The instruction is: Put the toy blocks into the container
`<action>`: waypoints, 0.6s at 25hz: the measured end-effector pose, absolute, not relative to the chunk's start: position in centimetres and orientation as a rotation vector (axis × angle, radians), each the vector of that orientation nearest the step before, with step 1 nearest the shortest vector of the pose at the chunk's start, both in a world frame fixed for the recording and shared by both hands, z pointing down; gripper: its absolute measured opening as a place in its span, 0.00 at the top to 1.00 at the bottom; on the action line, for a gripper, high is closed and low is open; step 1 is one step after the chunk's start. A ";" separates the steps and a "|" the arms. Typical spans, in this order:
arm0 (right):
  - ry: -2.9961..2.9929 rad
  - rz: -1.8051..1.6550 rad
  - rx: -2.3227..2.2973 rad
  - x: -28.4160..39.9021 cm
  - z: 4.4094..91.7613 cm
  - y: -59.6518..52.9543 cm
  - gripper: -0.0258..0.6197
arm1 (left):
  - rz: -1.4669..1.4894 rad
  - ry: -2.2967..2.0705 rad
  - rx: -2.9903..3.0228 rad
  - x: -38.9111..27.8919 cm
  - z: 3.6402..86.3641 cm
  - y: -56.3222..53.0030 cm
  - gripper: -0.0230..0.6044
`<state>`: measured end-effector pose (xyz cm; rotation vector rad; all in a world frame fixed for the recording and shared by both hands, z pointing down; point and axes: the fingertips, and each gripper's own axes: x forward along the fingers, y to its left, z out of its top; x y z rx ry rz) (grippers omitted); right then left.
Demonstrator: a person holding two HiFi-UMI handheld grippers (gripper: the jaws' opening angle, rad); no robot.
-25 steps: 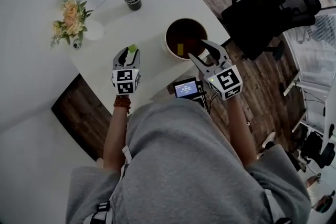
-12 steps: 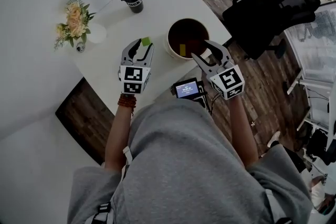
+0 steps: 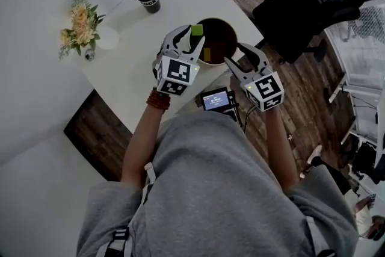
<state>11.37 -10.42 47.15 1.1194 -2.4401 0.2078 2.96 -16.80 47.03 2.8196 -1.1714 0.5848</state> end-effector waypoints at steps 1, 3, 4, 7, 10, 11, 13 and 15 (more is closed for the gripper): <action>-2.440 0.207 1.121 11.4 47.0 -10.5 0.63 | 0.579 -1.149 2.833 3.6 46.9 -16.7 0.69; -2.439 0.205 1.120 11.6 46.9 -10.7 0.63 | 0.565 -1.116 2.856 4.6 46.8 -16.5 0.69; -2.437 0.205 1.119 11.7 46.8 -10.8 0.63 | 0.558 -1.110 2.862 4.9 46.8 -16.5 0.69; -2.431 0.208 1.125 12.0 46.7 -11.0 0.63 | 0.557 -1.087 2.866 5.5 47.1 -16.7 0.67; -2.424 0.216 1.133 12.4 46.8 -11.2 0.63 | 0.624 -1.038 2.858 5.3 48.6 -16.4 0.63; -2.422 0.219 1.133 12.5 46.8 -11.2 0.63 | 0.650 -1.036 2.851 4.9 49.2 -16.3 0.62; -2.420 0.226 1.136 12.6 46.9 -11.2 0.63 | 0.676 -1.042 2.832 3.9 50.0 -16.0 0.62; -2.415 0.234 1.142 12.9 47.0 -11.2 0.63 | 0.681 -1.053 2.809 2.9 50.6 -15.7 0.62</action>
